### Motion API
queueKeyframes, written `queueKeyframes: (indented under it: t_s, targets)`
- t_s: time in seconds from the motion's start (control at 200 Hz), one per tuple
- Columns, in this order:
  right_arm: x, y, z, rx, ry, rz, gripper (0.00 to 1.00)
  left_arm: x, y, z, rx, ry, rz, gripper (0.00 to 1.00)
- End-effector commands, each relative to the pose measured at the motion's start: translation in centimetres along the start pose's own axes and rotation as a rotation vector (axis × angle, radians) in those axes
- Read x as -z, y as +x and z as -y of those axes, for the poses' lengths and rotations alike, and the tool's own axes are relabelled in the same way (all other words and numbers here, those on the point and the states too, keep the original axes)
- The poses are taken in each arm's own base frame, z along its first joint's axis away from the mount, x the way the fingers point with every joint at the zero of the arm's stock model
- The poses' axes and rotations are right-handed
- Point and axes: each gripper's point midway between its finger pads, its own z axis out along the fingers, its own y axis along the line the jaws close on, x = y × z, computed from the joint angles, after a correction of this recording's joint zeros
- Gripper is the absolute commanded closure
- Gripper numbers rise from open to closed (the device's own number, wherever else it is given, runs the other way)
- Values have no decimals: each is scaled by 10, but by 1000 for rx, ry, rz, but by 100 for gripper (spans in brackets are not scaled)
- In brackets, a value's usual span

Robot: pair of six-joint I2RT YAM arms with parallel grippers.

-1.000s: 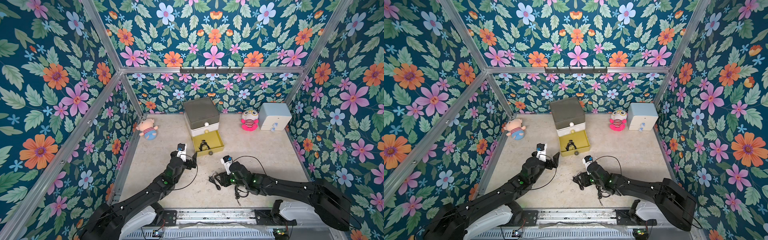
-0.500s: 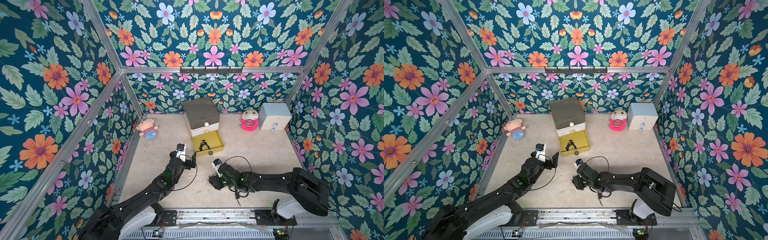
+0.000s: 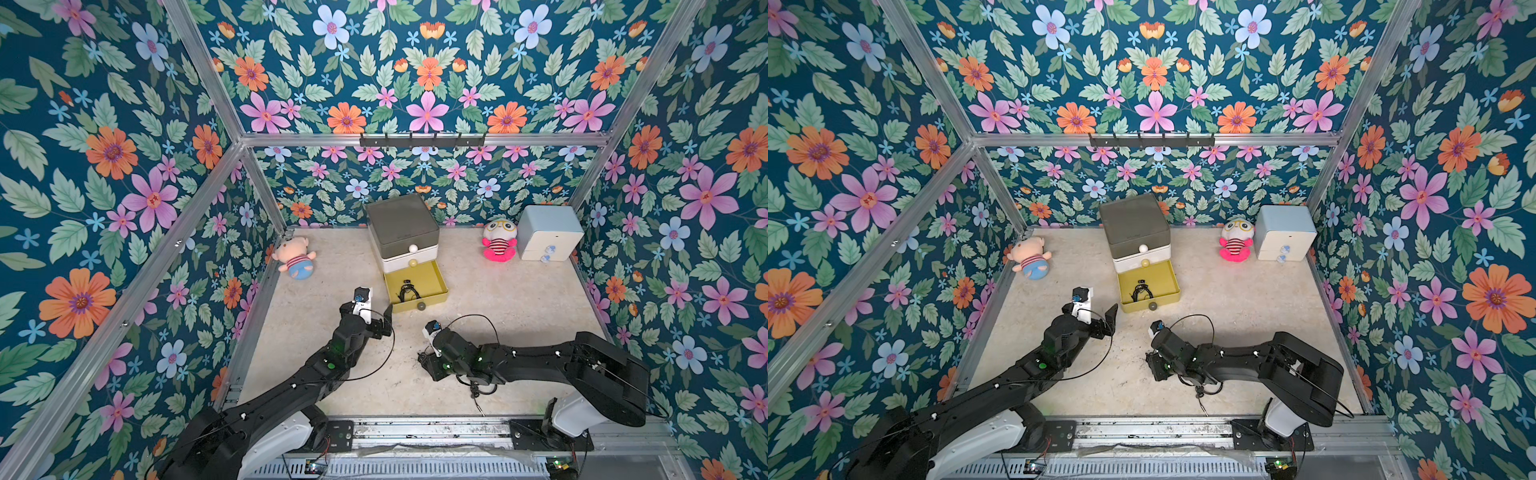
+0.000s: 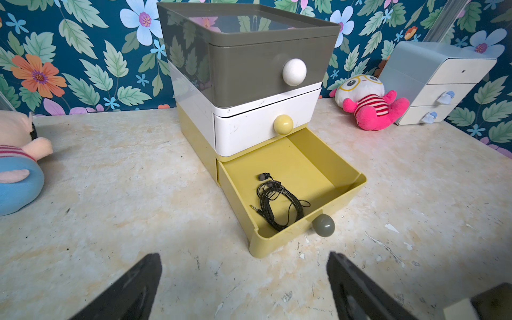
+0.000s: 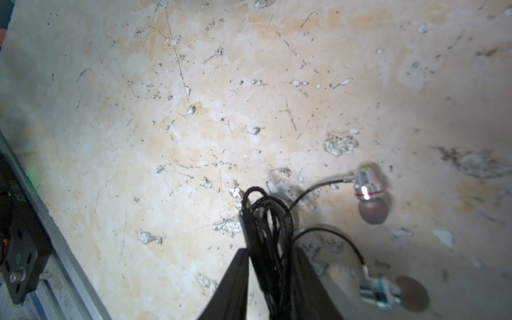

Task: Place the wired earphones into the drawer by color
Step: Pick up the wired earphones from the center of the board.

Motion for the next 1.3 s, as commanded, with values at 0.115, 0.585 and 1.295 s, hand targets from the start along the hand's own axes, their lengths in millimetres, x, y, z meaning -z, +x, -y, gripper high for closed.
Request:
queueKeyframes:
  t_s: [0.115, 0.585, 1.295]
  targets:
    - [-4, 4, 2, 20, 18, -33, 89, -1, -5, 0, -1, -5, 19, 1]
    - [21, -25, 0, 33, 47, 87, 98, -1, -4, -2, -2, -12, 13, 1]
    - [119, -141, 34, -25, 94, 492, 98, -4, -1, -1, -6, -13, 3, 1]
